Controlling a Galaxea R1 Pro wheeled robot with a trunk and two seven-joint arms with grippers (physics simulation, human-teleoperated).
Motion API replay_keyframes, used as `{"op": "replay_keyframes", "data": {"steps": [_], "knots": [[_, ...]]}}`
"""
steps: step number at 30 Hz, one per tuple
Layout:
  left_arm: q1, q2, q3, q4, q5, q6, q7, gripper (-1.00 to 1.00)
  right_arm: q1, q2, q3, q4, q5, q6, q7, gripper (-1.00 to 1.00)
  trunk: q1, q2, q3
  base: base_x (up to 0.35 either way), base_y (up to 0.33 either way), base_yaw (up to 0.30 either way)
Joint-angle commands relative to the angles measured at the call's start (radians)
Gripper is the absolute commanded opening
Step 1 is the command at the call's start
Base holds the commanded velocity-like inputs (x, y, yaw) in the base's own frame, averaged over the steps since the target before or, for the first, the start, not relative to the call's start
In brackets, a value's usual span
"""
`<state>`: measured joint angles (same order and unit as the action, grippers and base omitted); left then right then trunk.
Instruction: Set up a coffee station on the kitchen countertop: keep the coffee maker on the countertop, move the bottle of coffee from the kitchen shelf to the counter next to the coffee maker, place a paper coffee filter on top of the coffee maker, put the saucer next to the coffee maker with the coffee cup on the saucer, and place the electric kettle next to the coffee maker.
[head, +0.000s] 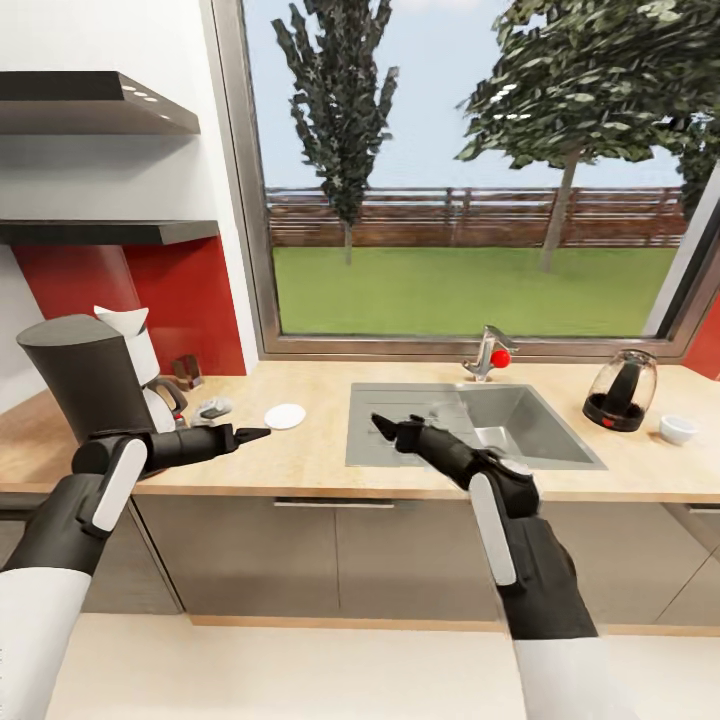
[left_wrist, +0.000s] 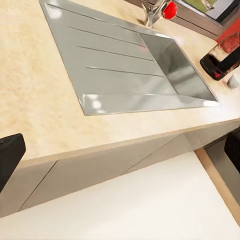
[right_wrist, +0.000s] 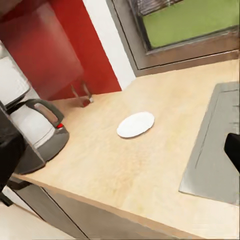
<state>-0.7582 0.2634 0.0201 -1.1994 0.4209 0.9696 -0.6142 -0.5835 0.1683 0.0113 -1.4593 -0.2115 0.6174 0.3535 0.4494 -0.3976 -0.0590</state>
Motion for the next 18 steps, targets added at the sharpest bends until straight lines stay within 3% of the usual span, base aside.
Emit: {"op": "replay_keyframes", "data": {"steps": [1,2,3,4,5,7,10,11,18], "knots": [[-0.001,-0.001,0.002,0.0,-0.002,0.004,-0.004,1.0,-0.038,0.0,-0.002,0.006,-0.043,0.02,-0.055,1.0,0.001,-0.002,-0.003,0.0,0.0,0.0],[-0.001,-0.001,0.002,0.0,-0.002,0.004,-0.004,1.0,-0.053,0.0,-0.002,0.01,-0.062,0.028,-0.083,1.0,0.001,-0.002,-0.003,0.0,0.0,0.0],[-0.001,-0.003,0.003,0.0,-0.002,0.004,-0.003,1.0,-0.108,-0.001,-0.003,0.027,-0.144,0.06,-0.201,1.0,0.001,-0.002,-0.003,0.0,0.0,0.0],[-0.001,-0.003,0.003,0.0,-0.001,0.004,-0.003,1.0,-0.119,-0.001,-0.003,0.032,-0.164,0.067,-0.23,1.0,0.001,-0.002,-0.003,0.0,0.0,0.0],[-0.001,-0.003,0.003,0.0,-0.001,0.003,-0.003,1.0,-0.143,-0.002,-0.004,0.045,-0.225,0.082,-0.315,1.0,0.001,-0.002,-0.003,0.0,0.0,0.0],[0.001,-0.004,0.003,0.0,0.004,0.003,-0.003,1.0,-0.16,-0.006,-0.005,0.057,-0.317,0.093,-0.405,1.0,0.001,-0.002,-0.003,0.0,0.0,0.0],[0.001,-0.004,0.003,0.0,0.006,0.002,-0.003,1.0,-0.165,-0.008,-0.004,0.061,-0.375,0.097,-0.432,1.0,0.001,-0.002,-0.003,0.0,0.0,0.0],[0.002,-0.009,0.003,0.0,0.005,0.002,-0.002,1.0,-0.167,-0.012,0.0,0.063,-0.412,0.101,-0.445,1.0,0.001,-0.002,-0.003,0.0,0.0,0.0],[0.001,-0.027,0.007,0.058,0.004,-0.031,-0.002,1.0,-0.168,-0.017,0.004,0.068,-0.42,0.123,-0.45,1.0,0.001,-0.002,-0.003,0.18,0.0,0.0]]}}
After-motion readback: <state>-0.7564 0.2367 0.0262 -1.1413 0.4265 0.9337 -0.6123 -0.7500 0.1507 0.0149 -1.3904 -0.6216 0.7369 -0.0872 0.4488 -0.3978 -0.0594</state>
